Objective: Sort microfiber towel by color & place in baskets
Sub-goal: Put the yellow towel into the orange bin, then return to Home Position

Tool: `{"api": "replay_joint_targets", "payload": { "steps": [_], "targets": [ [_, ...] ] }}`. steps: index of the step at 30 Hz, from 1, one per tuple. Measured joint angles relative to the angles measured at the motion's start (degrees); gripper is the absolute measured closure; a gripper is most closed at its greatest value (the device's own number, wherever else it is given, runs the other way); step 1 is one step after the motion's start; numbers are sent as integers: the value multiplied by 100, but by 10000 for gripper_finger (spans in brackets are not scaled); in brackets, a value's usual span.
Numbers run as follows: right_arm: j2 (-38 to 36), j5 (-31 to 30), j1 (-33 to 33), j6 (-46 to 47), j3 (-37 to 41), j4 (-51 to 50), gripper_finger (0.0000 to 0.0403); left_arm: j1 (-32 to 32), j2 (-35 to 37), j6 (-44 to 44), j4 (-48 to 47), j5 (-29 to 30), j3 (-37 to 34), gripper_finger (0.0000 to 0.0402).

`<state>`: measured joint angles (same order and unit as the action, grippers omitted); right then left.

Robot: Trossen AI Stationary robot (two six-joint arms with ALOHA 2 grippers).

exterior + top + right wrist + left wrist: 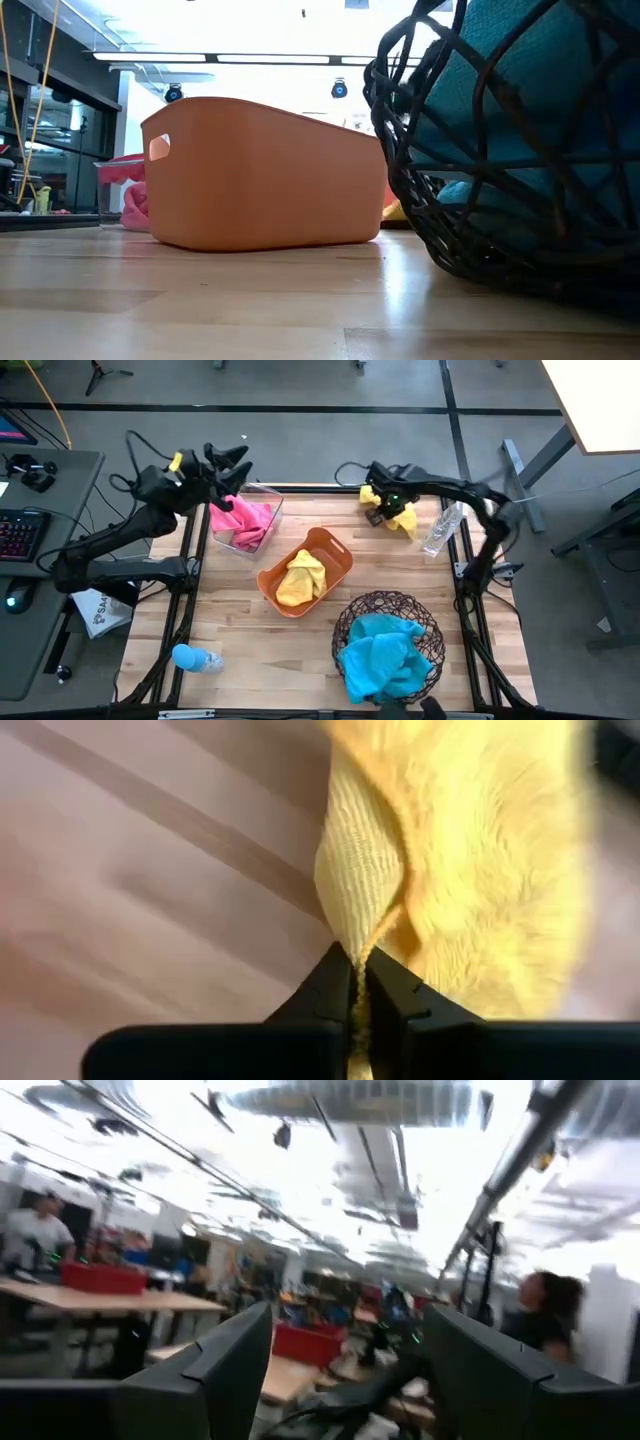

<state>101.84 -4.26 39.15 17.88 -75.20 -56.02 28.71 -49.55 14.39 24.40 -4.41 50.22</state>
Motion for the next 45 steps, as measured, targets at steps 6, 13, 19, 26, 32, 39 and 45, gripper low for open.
{"api": "replay_joint_targets", "payload": {
  "steps": [6, 13, 19, 26, 32, 39, 45],
  "targets": [
    [-1566, 519, -321, 90, -10, 1215, 399, 15, 38, -242, 0, 338, 0, 153],
    [-2109, 2181, -1321, 263, -15, 2924, 401, 15, -75, -191, 32, 957, 0, 153],
    [-1774, 2821, -2427, -102, -15, 4050, 402, 15, -82, 166, 61, 967, 0, 153],
    [-1081, 1726, -2907, -129, -15, 4270, 402, 15, -80, 318, 174, 849, 0, 153],
    [-531, 1993, -3180, 702, -15, 4586, 396, -45, -80, 748, 119, -180, 0, 153],
    [-406, 1600, -3445, 1219, -15, 4521, 293, -386, 54, 826, 97, -962, 0, 153],
    [-484, 1488, -3340, 1482, -15, 4413, 158, -658, 124, 739, 63, -1035, 0, 153]
  ]
}}
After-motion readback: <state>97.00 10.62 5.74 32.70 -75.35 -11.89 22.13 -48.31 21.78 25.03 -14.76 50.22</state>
